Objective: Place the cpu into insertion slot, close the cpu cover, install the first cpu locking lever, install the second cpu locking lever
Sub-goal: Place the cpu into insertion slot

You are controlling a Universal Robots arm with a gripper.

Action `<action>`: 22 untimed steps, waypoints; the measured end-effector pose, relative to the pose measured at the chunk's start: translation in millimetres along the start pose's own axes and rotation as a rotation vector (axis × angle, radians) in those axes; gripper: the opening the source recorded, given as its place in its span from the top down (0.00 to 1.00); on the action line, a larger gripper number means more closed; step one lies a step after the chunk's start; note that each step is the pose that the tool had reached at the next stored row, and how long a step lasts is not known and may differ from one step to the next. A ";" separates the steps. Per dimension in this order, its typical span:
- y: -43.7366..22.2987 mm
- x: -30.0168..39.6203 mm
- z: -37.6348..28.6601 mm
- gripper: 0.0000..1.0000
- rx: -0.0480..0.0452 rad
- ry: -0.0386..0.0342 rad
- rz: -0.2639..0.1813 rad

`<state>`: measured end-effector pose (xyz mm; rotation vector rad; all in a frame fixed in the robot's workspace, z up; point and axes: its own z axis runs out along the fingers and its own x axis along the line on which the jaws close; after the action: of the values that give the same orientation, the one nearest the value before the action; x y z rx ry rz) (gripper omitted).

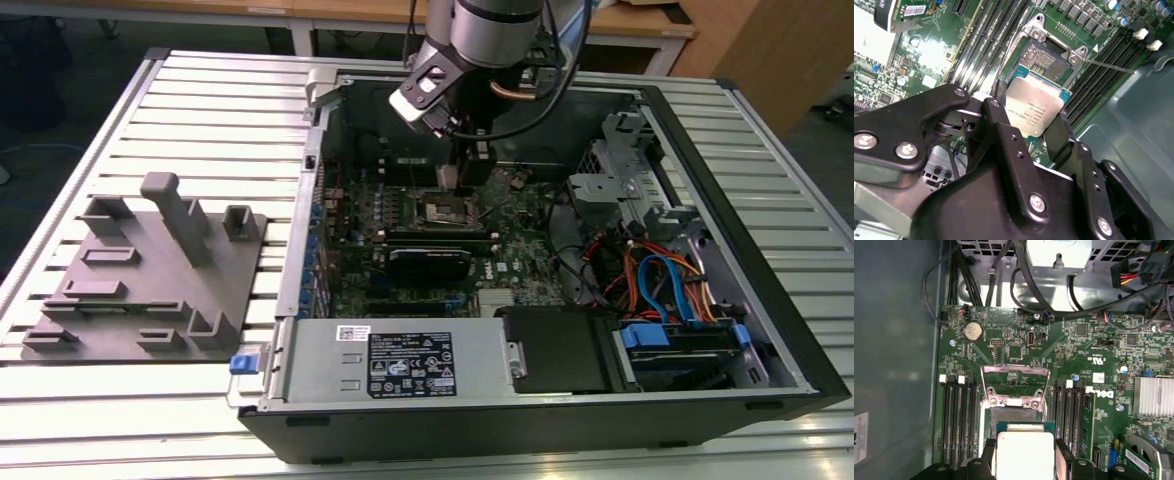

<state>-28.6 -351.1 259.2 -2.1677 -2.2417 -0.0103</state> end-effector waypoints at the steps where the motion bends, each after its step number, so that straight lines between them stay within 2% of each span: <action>1: 0.0 -0.1 1.6 0.46 0.0000 0.0000 0.000; 8: 0.1 -0.1 4.8 0.46 0.0000 -0.0001 0.000; 18: 0.1 -0.1 5.7 0.46 -0.0002 0.0003 0.000; 22: 0.1 -0.2 11.2 0.46 0.0002 0.0001 0.000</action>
<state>-28.6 -351.1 248.0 -2.1676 -2.2416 -0.0102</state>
